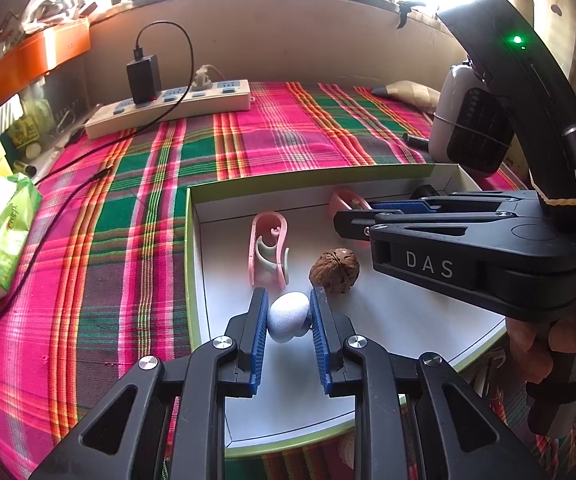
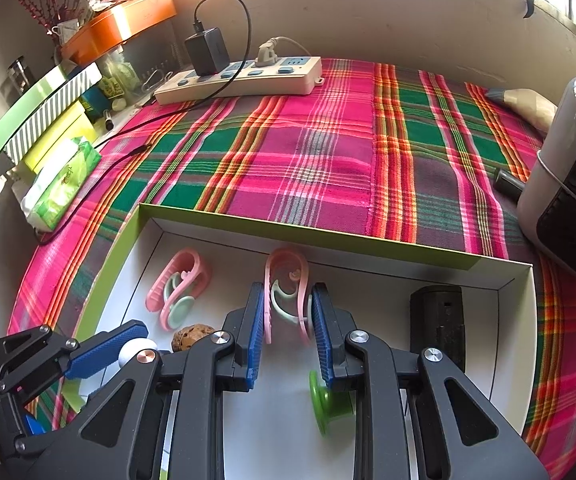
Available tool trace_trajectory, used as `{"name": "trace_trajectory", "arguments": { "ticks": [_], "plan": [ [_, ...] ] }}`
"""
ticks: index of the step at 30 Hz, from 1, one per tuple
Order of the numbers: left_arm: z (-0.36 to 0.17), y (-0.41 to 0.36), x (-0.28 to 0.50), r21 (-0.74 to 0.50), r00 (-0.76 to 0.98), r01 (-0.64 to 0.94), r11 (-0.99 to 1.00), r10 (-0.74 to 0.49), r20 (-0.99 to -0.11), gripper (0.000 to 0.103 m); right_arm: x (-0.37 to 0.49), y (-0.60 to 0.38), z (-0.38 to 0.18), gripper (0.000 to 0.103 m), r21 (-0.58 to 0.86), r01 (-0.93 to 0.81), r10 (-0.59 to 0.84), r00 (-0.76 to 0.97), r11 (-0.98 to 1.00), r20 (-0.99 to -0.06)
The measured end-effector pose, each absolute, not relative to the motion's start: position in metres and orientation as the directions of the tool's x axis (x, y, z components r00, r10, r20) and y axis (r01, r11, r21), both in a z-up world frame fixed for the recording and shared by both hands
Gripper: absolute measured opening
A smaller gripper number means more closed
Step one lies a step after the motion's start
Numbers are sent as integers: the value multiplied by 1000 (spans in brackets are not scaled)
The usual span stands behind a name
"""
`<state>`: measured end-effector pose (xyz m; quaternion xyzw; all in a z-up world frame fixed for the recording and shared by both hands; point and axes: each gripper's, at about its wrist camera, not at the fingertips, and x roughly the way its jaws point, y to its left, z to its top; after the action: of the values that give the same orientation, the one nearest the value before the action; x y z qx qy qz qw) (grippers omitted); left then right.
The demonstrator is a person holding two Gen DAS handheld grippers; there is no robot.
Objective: Organize objects
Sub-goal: 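Lower the pink clip into the box with right tool while left tool lowers the knob, then open right tool to release the pink clip while left tool releases the knob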
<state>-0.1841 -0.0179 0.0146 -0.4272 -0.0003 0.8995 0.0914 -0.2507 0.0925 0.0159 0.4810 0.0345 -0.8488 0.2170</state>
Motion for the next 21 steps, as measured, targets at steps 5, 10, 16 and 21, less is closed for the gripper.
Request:
{"name": "trace_trajectory", "arguments": {
  "ticks": [5, 10, 16, 21],
  "plan": [
    [14, -18, -184, -79, -618, -164, -983, 165, -768, 20, -250, 91, 16, 24, 141, 399, -326, -446, -906, -834],
    [14, -17, -184, -78, -618, -165, -983, 165, -769, 20, -250, 91, 17, 24, 139, 395, -322, -445, -908, -836],
    [14, -18, -185, -78, -617, -168, -983, 167, -769, 22, -249, 89, 16, 25, 131, 397, -316, -446, -908, -837],
    [13, -19, -184, -80, -615, -169, -982, 169, -770, 24, -249, 89, 17, 26, 132, 392, -315, -449, -910, -836]
  ]
}}
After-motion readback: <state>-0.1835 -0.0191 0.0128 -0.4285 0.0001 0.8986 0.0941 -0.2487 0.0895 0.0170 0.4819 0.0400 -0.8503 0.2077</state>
